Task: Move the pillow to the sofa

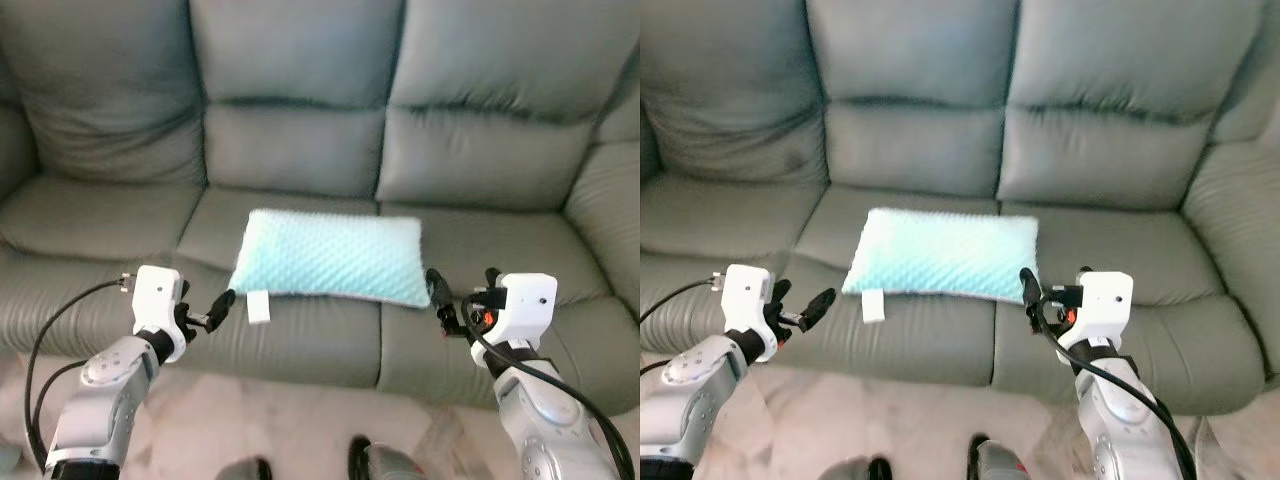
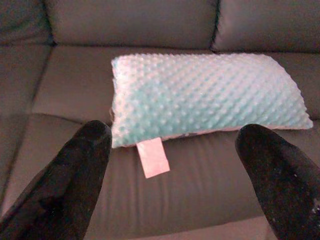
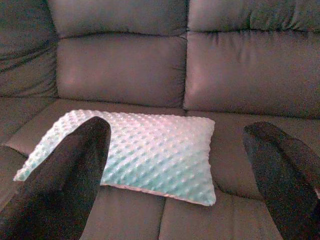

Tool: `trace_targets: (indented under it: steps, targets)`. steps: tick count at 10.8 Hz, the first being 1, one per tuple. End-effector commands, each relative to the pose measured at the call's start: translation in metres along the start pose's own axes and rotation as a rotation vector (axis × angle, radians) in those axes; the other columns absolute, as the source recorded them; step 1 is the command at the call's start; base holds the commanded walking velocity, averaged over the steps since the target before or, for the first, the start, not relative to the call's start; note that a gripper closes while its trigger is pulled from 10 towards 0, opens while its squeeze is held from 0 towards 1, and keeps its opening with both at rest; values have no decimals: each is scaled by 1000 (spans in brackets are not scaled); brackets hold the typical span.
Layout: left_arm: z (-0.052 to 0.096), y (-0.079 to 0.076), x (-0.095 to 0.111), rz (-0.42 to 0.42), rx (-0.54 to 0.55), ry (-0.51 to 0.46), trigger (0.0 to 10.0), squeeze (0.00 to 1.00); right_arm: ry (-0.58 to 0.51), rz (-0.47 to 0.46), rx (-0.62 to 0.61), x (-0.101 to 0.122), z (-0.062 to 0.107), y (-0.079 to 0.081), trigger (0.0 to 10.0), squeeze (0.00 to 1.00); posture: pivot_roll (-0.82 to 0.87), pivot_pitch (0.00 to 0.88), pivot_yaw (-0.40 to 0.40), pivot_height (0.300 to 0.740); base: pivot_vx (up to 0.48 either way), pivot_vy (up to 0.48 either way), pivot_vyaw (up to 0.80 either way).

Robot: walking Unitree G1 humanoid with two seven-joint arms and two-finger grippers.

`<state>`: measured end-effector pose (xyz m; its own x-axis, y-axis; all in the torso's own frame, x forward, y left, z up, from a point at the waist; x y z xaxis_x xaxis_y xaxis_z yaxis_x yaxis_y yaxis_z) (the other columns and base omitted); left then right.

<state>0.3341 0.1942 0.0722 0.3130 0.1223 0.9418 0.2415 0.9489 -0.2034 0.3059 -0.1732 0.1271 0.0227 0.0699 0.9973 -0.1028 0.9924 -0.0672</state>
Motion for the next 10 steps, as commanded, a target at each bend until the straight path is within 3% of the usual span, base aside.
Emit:
trace_targets:
  steps: [1, 8, 10]
  targets:
    - [3, 6, -5, -11, 20, 17, 10000, 0, -4, 0, -2, 1, 0, -1, 10000, 0, -167, 190, 21, 740, 0, 0, 0]
    - [4, 26, -8, -66, 128, 28, 10000, 0, -2, -1, 2, 1, 2, 0, 10000, 0, -170, 195, 20, 740, 0, 0, 0]
    - [5, 41, -6, -76, 212, 12, 10000, 0, -13, 6, 17, 4, 1, 2, 10000, 0, -171, 196, 15, 740, 0, 0, 0]
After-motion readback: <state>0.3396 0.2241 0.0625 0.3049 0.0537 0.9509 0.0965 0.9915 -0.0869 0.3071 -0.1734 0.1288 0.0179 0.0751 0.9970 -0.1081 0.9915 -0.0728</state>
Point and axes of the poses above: a point about 5 cm out from each wrist's last joint towards the gripper, its own z axis pointing back from the gripper into the wrist, its own x axis along the axis of the wrist's last joint, y = z × x, the point moved 6 cm from there along -z, pointing out of the wrist towards the gripper, and after that the axes turned 7 degrees about z, right-handed, at the moved point
